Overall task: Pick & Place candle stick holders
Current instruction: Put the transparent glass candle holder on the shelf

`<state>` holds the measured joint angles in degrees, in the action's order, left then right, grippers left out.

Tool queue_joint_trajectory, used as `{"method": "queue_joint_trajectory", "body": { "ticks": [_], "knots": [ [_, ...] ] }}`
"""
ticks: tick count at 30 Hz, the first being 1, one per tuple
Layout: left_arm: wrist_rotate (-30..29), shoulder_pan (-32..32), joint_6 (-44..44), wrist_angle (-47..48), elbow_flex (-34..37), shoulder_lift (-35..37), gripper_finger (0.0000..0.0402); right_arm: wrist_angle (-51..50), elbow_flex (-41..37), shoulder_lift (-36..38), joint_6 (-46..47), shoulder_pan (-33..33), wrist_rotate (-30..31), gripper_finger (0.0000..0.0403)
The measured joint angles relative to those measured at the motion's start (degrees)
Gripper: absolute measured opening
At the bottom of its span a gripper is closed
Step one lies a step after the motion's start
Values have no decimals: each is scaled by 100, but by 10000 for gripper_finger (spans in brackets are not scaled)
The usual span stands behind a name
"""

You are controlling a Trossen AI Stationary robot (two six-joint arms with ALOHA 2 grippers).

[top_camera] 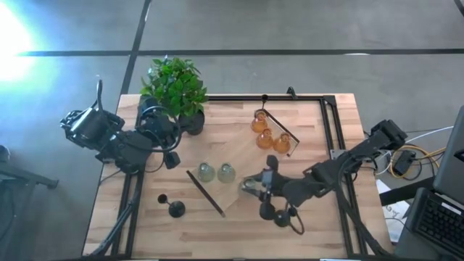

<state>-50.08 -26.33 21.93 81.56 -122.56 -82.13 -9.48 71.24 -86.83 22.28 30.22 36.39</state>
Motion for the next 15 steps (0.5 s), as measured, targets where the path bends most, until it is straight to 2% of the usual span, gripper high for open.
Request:
{"method": "queue_joint_trajectory", "body": {
  "ticks": [5, 15],
  "knots": [
    [-28, 0, -38, -3, 0, 0, 5, 571, -1, -340, -19, -286, -415, 128],
    [20, 0, -236, -3, 0, 64, 5, 575, 542, -1098, -102, -625, -1142, 128]
  ]
}}
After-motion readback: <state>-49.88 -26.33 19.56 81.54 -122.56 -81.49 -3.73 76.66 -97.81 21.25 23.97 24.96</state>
